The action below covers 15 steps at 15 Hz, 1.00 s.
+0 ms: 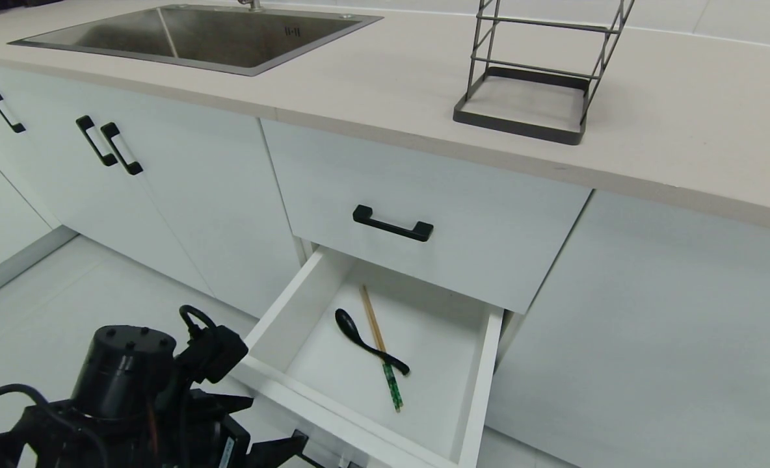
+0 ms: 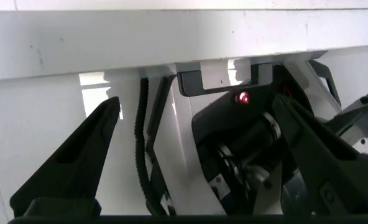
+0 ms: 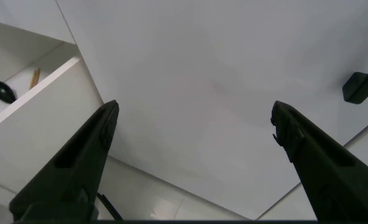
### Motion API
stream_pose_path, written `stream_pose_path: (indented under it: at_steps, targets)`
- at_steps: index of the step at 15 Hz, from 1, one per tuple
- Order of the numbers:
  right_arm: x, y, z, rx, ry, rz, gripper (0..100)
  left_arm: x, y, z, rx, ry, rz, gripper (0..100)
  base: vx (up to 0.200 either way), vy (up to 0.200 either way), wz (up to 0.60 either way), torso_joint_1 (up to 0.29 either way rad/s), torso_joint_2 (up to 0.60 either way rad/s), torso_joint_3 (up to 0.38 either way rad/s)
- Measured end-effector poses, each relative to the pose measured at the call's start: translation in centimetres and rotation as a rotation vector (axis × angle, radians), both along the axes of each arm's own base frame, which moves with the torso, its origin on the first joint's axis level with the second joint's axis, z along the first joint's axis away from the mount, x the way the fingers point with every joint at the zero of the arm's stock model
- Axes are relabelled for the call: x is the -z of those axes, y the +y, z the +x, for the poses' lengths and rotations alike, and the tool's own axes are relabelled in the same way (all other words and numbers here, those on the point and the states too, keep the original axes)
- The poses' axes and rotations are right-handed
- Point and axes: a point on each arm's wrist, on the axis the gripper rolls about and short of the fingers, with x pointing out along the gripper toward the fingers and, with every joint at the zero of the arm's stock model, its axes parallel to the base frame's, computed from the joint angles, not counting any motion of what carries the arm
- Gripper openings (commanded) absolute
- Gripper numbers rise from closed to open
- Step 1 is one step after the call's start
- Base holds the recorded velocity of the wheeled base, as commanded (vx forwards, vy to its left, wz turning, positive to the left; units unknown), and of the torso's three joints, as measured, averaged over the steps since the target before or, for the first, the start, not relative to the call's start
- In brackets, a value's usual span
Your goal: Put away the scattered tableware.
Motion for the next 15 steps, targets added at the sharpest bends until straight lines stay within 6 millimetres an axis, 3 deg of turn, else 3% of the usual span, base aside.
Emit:
stream_pose_path:
  at_steps: [6, 15]
  targets:
    - [0.0, 0.0, 0.0, 0.000, 0.000, 0.000, 100, 0.7, -1.5, 3.0, -0.004, -0.104, -0.057, 100, 0.000, 0.000, 0.00, 0.000, 0.00, 0.000]
    - [0.0, 0.0, 0.0, 0.000, 0.000, 0.000, 100, -0.2, -3.1, 9.0, -0.048, -0.274, -0.141, 100, 0.000, 0.000, 0.00, 0.000, 0.00, 0.000]
